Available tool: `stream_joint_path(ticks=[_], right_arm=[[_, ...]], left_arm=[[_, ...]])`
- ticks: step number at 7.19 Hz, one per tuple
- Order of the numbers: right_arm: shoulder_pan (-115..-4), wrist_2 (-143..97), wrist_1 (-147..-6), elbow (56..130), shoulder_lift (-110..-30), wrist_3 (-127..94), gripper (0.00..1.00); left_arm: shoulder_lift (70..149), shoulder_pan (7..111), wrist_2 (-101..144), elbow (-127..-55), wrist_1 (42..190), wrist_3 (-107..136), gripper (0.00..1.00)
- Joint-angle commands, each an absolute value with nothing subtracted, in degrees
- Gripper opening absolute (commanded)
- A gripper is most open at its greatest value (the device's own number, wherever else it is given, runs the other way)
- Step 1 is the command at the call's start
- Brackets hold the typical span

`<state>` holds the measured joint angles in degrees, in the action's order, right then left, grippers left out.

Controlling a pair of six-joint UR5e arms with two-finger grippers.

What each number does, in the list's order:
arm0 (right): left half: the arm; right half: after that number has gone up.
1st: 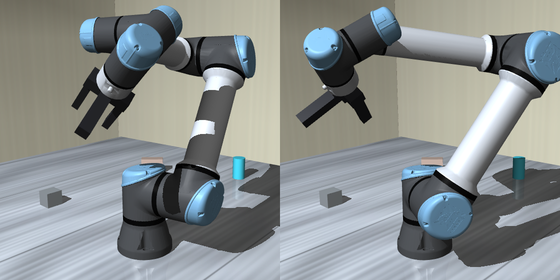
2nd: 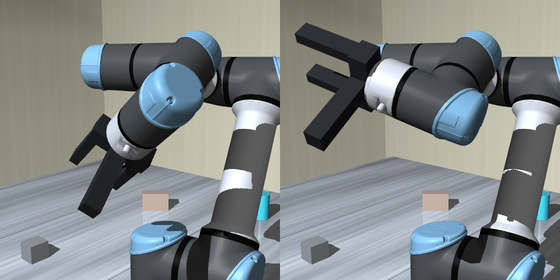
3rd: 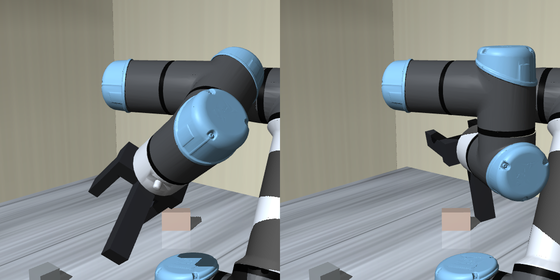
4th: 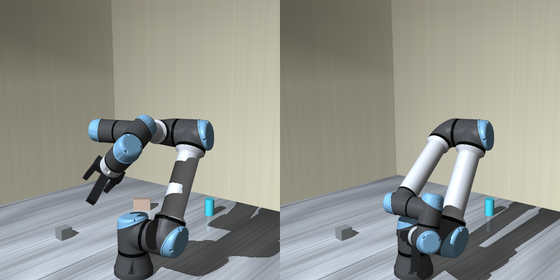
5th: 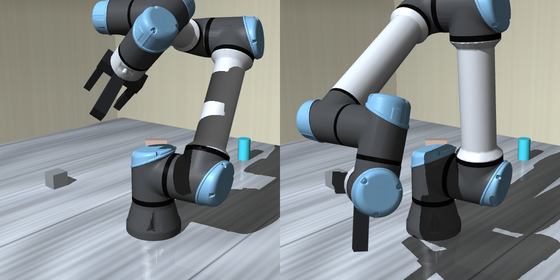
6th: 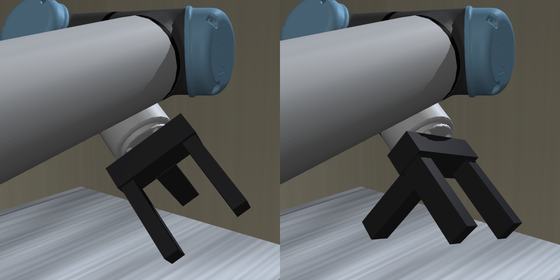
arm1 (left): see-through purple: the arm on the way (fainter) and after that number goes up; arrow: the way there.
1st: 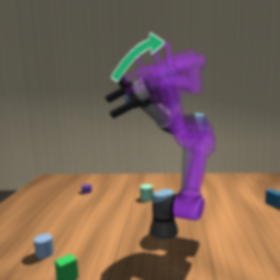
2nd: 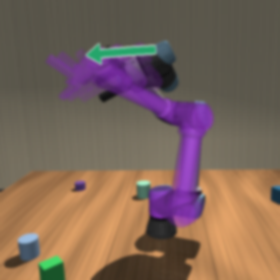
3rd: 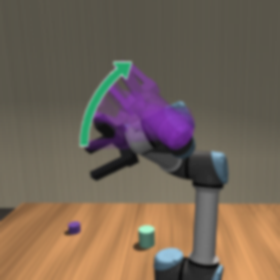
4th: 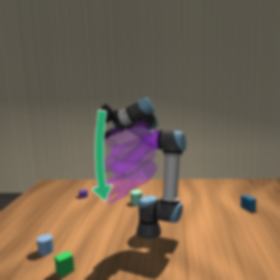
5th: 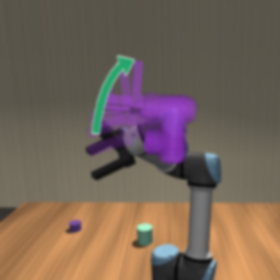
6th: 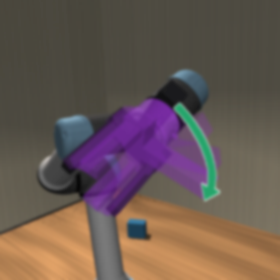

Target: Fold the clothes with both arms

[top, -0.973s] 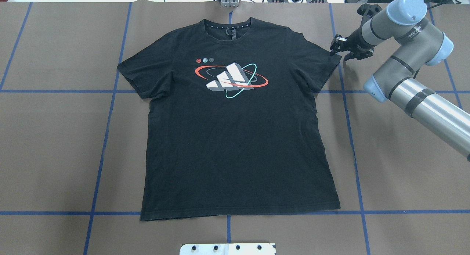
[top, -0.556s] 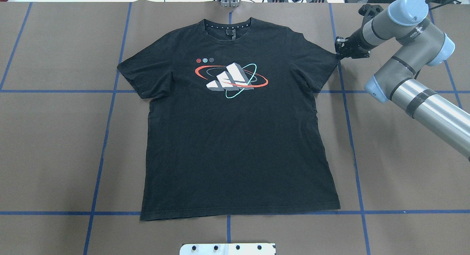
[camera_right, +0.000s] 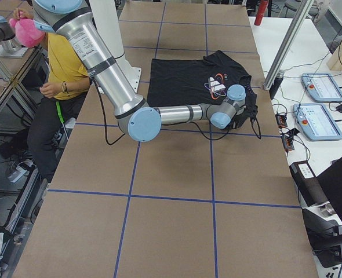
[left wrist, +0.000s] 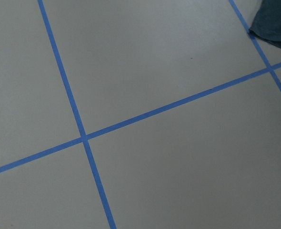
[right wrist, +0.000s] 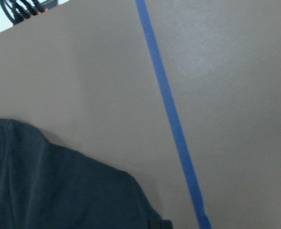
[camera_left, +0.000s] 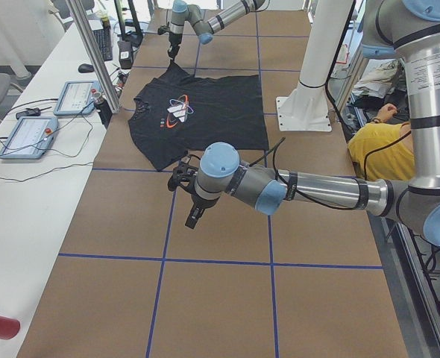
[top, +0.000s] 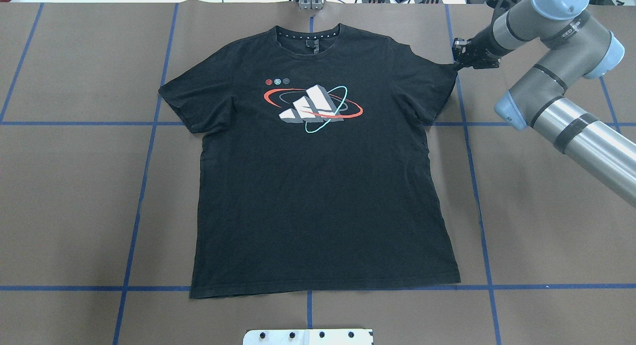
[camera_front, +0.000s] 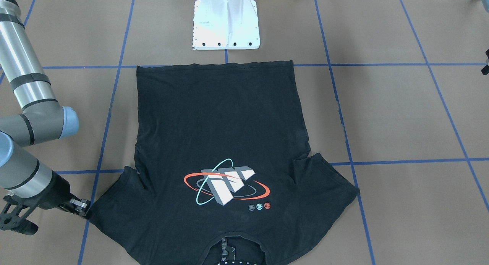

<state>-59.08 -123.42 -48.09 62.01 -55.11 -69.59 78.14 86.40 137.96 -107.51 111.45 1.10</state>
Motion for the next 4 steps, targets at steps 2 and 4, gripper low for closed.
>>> stream_joint_path(ticks=[2, 4], right_arm=[[-57.3, -124.0, -60.3, 67.5, -49.9, -73.1, 0.00], [-53.8, -121.3, -60.1, 59.2, -41.3, -77.8, 0.00]], left_arm=[[78.1, 86.4, 138.0, -107.6, 111.4, 1.1, 1.00], [78.1, 86.4, 138.0, -107.5, 111.4, 1.1, 1.00]])
